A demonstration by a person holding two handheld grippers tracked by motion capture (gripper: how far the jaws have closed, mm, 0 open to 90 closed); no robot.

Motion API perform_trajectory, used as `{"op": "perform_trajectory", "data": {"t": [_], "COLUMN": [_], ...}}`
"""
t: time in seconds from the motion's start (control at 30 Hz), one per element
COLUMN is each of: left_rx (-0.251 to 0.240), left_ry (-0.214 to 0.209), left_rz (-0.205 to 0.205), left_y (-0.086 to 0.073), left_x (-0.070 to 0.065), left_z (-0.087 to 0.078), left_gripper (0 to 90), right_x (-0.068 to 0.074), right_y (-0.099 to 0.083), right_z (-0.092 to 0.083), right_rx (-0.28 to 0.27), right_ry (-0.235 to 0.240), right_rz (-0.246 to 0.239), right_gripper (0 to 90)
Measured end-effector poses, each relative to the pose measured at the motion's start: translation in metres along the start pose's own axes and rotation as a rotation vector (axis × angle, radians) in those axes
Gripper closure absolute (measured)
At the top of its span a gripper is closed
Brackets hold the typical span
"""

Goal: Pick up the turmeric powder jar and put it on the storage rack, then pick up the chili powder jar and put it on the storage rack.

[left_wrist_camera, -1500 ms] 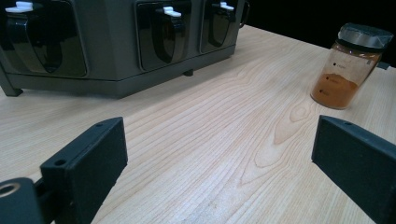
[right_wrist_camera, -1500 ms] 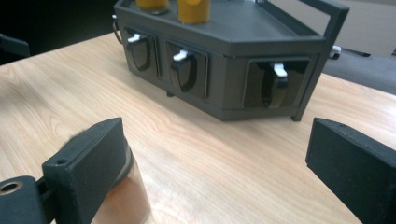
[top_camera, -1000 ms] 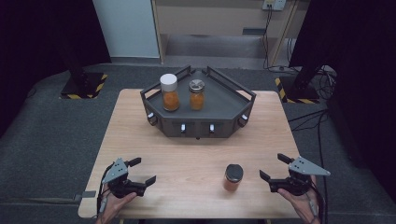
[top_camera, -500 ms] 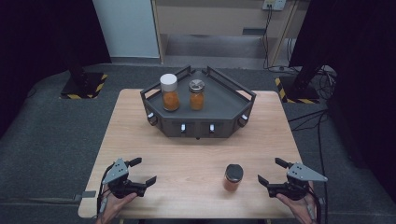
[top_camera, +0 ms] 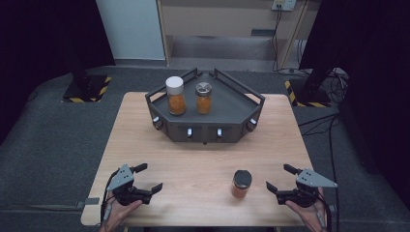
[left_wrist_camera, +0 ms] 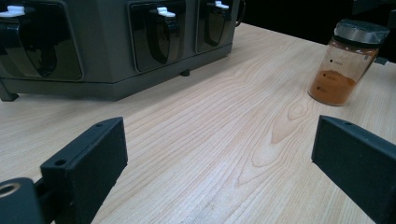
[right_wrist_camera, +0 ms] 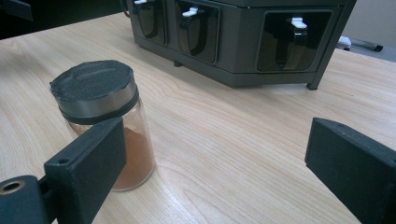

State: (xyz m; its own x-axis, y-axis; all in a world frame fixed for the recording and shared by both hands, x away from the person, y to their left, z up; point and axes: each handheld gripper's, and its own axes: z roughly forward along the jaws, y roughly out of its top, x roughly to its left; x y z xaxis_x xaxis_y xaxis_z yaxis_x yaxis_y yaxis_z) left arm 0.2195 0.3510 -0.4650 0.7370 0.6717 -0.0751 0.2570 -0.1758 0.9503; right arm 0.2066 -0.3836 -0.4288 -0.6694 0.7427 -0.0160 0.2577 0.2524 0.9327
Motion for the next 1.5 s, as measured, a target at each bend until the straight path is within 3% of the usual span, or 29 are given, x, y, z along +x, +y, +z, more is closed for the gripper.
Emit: {"op": "perform_trajectory", "data": {"t": [1.0,1.5], "left_rx": [-0.003,0.002], "left_ry": [-0.004,-0.006], "left_rz": [-0.004,0.0], "left_y": [-0.0006,0.0002], "left_x": [0.001,0.0004], "left_z": [0.0004,0.0009], "left_gripper": [2.6,2.6], "right_x": [0.001,-0.0039], "right_y": [0.0,0.0043], "right_z": [-0.0006,0.0006], "right_rx": [0.002,0.019], "right_ry": [-0.018,0.005], "right_rz": [0.014,0.028], "right_gripper": [5.1,4.3]}}
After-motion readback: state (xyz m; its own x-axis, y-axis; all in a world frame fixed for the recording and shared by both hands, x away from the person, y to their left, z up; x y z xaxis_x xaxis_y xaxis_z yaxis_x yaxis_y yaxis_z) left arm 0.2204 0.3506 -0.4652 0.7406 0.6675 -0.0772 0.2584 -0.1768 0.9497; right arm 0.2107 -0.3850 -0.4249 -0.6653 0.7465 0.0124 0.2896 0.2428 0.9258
